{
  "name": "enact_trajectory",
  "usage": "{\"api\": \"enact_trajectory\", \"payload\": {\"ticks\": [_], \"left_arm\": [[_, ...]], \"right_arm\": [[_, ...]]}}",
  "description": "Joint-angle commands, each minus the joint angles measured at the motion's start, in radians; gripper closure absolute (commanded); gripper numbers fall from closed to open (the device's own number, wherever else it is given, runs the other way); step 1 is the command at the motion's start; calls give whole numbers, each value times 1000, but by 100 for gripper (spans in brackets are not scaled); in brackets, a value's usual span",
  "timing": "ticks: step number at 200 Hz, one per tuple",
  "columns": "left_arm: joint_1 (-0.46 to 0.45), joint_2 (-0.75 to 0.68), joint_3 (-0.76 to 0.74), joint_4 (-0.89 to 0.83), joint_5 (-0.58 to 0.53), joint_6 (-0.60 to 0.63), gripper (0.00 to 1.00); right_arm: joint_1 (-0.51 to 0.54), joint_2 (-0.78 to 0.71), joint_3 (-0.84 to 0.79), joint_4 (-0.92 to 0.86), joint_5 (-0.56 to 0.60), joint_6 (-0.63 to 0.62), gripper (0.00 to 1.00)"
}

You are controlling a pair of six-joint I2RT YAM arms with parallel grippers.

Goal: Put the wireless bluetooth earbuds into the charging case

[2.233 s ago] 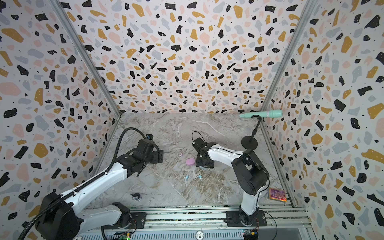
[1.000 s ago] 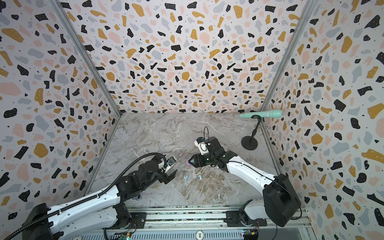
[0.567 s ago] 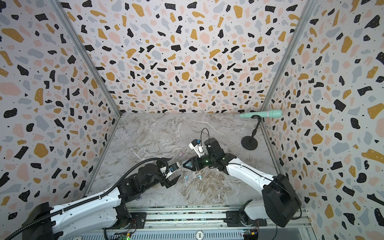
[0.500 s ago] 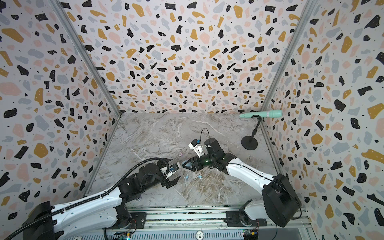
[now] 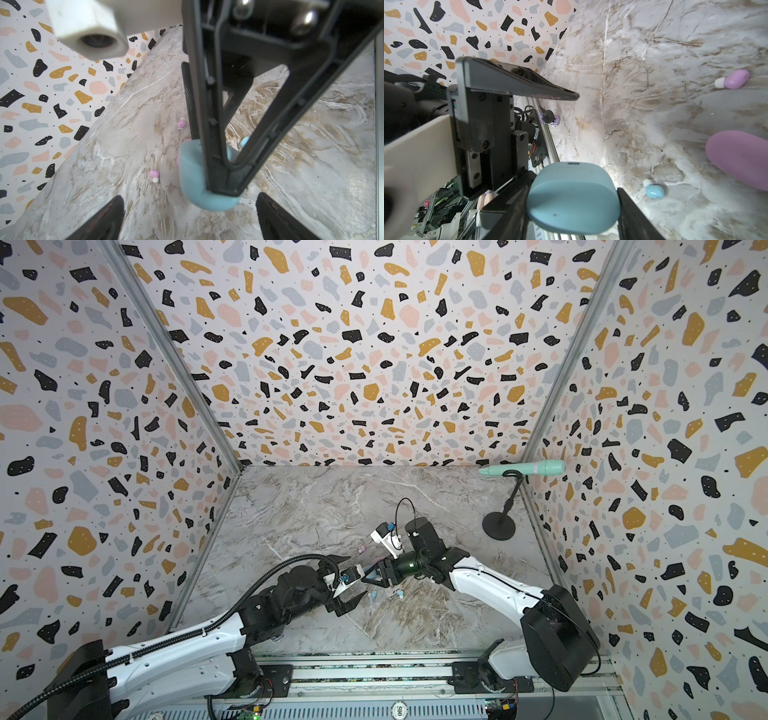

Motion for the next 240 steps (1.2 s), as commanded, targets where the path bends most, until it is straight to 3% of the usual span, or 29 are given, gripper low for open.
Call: {"api": "enact_trajectory", "payload": {"ticks": [1,45,132,177,240], "left_arm": [[-13,2,2,63,17,-1,1],[-26,22,11,57,13,4,10],[-47,20,5,77,-18,13,18],[-59,25,3,68,-29,25,32],[-75,18,5,54,-41,36,37]], "right_arm": [[2,4,18,9,-29,-19,100],[3,13,25,5,-41,-18,100],[12,23,46,-16,-65,-30,100],[26,28,65,-43,-63,-45,100],[46,21,80,-67,-52,-53,100]]}}
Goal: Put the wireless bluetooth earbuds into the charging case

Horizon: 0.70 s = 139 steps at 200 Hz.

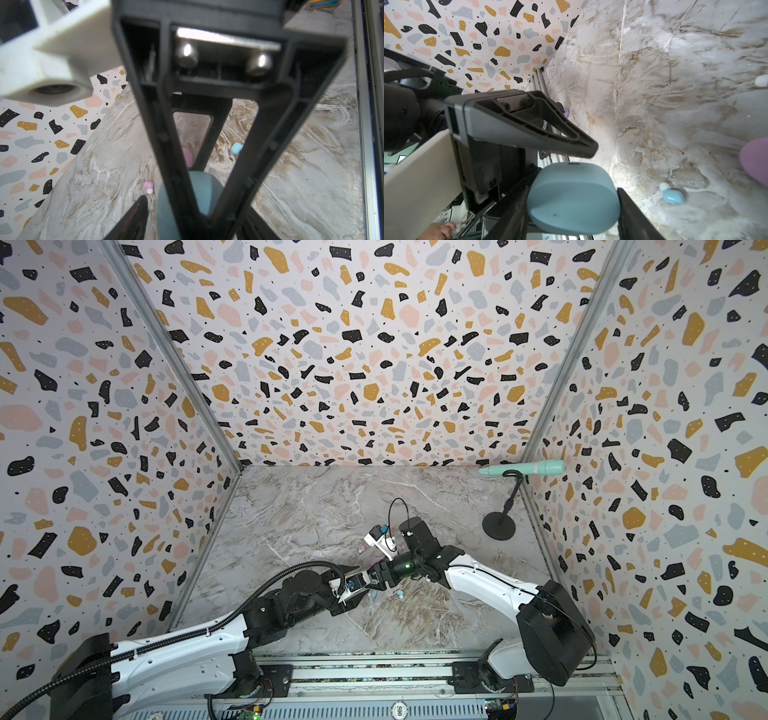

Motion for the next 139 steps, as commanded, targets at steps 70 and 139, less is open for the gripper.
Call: {"api": "enact_trajectory", "payload": {"ticks": [70,139], "left_arm": [[-12,-15,5,7,-11,20,40],[-14,3,16,-24,10,22,39]], "right_arm": [[12,-28,43,-39,18,-21,100],[12,-42,44,-45,27,-26,100]]}}
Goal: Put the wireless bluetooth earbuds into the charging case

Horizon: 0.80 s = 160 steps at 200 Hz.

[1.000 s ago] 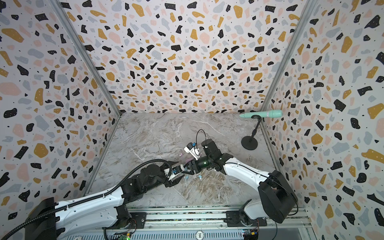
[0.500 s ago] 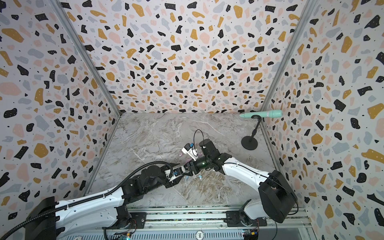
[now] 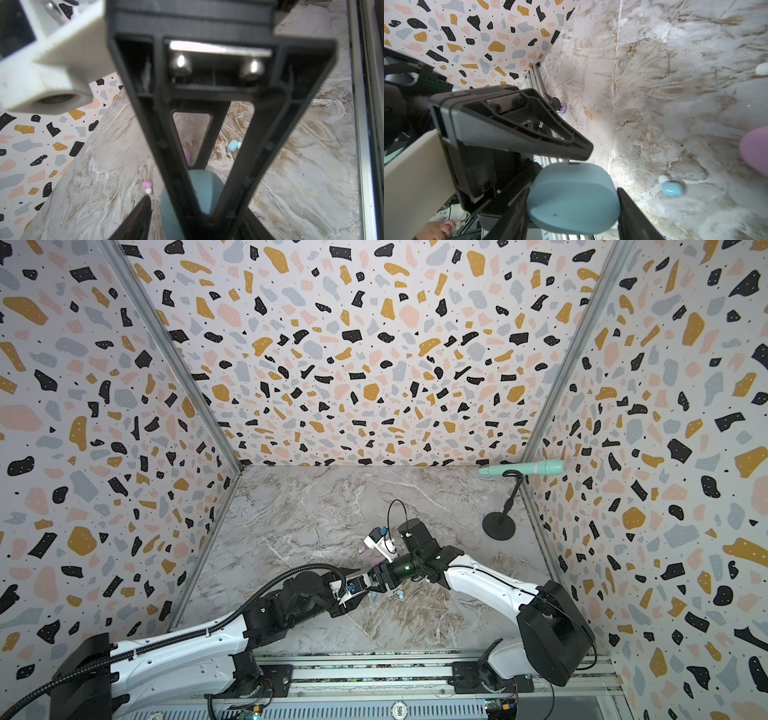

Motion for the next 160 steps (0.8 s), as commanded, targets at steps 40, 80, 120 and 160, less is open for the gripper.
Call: {"api": "enact_trajectory", "payload": {"ticks": [40,80,120,160], "left_arm": [[-6,5,17,-9,17,13,40],[-7,-8,13,4,11,12,41],[-6,-12,10,24,18,1,41],[-6,-11,11,22,21,1,44]], "right_arm": [[5,-41,41,-7,10,-17,100],[8,-42,40,-7,9,-18,100],[13,-41,40,-4,10,-17,100],[14,-44,40,-4,10,-17,100]]}}
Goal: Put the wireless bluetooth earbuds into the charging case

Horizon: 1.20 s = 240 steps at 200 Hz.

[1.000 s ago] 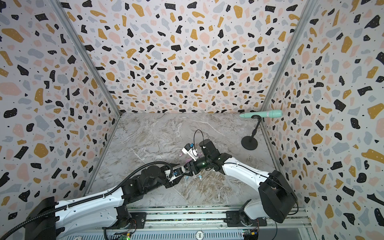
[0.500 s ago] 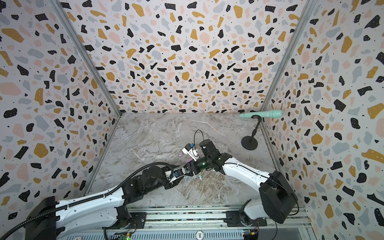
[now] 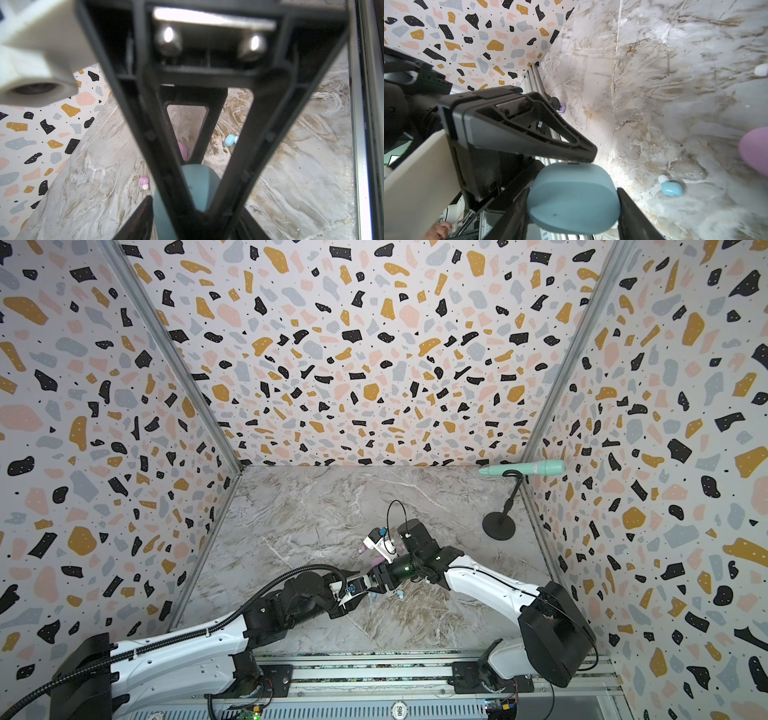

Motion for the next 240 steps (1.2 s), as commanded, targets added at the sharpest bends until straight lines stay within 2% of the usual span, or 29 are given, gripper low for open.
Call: {"api": "enact_trajectory", "payload": {"ticks": [1,32,77,159,179,240], "left_arm": [[-7,-12,11,41,16,2,45],[-7,-10,13,40,16,2,50],[-7,-8,15,41,10,1,52],[-7,-13,16,43,7,4,52],[-7,-12,17,39,11,5,55],[-7,-12,19,41,13,3,53]], "right_arm": [[5,-37,40,-1,-5,-14,100],[6,-44,38,-1,-3,-14,100],[10,-45,29,6,-5,-10,100],[16,-49,13,35,-11,7,100],[19,-49,9,38,-13,12,100],[25,-48,4,49,-14,17,100]]}}
